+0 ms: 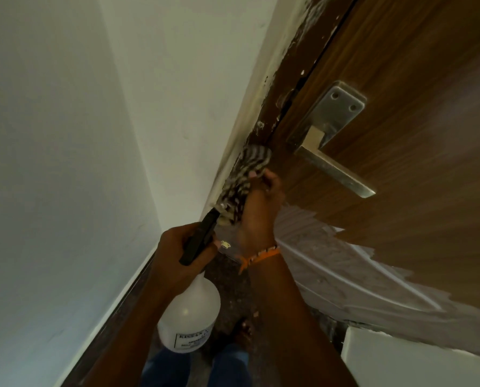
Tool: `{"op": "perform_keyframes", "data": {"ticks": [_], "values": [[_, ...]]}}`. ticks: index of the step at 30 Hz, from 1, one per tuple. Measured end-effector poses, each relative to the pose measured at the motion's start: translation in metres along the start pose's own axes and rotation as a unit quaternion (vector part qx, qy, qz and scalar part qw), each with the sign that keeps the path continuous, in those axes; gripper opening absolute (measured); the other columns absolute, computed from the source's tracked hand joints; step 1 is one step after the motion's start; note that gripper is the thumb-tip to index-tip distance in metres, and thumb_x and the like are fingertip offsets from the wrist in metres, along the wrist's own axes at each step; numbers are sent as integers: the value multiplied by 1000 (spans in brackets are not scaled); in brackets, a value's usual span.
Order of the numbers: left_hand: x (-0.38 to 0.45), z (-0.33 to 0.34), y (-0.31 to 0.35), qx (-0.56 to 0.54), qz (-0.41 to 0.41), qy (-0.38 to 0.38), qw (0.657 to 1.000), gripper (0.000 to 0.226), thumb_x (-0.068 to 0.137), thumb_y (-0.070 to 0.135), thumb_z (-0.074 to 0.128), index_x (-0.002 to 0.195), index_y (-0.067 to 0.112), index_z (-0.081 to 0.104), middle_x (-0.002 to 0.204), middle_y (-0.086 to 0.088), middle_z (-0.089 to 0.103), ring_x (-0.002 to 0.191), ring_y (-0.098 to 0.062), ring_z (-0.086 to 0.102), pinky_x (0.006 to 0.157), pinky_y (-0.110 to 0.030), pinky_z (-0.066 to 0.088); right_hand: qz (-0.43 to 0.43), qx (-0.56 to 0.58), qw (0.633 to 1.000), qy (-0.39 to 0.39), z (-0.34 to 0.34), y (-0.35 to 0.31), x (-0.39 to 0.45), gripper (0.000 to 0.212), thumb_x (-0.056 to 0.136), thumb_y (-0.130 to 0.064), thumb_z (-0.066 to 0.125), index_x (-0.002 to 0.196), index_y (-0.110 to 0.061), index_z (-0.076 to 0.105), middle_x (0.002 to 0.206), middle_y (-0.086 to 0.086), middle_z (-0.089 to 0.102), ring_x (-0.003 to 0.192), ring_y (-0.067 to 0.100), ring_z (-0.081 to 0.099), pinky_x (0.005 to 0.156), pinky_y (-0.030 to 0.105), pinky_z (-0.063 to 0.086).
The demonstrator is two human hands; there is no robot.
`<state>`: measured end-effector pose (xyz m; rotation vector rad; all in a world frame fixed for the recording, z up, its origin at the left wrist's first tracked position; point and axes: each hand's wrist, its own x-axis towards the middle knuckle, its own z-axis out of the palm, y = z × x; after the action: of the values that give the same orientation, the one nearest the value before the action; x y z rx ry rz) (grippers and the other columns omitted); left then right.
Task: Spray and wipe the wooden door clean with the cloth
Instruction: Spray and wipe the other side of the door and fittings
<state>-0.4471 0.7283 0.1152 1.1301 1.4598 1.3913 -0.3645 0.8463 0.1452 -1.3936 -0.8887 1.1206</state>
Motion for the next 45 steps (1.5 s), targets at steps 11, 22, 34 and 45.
{"op": "perform_keyframes", "data": {"ticks": [11,22,34,45], "values": [[16,29,-29,75,3,-52,996,24,73,51,59,67,28,59,55,23,60,49,0,57,55,-17,42,-701,-551,452,-22,-75,52,97,38,96,-14,48,133,-20,46,133,-1,59,128,24,38,106,48,23],[11,62,-63,106,23,-10,994,22,73,51,58,67,30,56,51,5,54,46,-24,56,49,-49,51,-670,-705,179,-149,-91,133,123,63,87,-24,43,148,-15,30,151,0,38,141,20,29,114,53,-6],[-16,95,-48,88,18,18,996,27,72,51,59,67,25,61,53,5,56,49,-26,57,50,-50,51,-694,-641,314,-97,-161,101,127,81,85,-17,59,152,-24,15,157,4,15,145,27,3,113,55,0],[21,139,-68,32,63,-87,994,43,68,53,63,60,11,58,48,3,51,46,-22,51,52,-38,43,-718,-568,395,76,-201,46,124,44,104,-18,41,146,-30,37,149,-7,38,141,19,24,116,50,-5]]}}
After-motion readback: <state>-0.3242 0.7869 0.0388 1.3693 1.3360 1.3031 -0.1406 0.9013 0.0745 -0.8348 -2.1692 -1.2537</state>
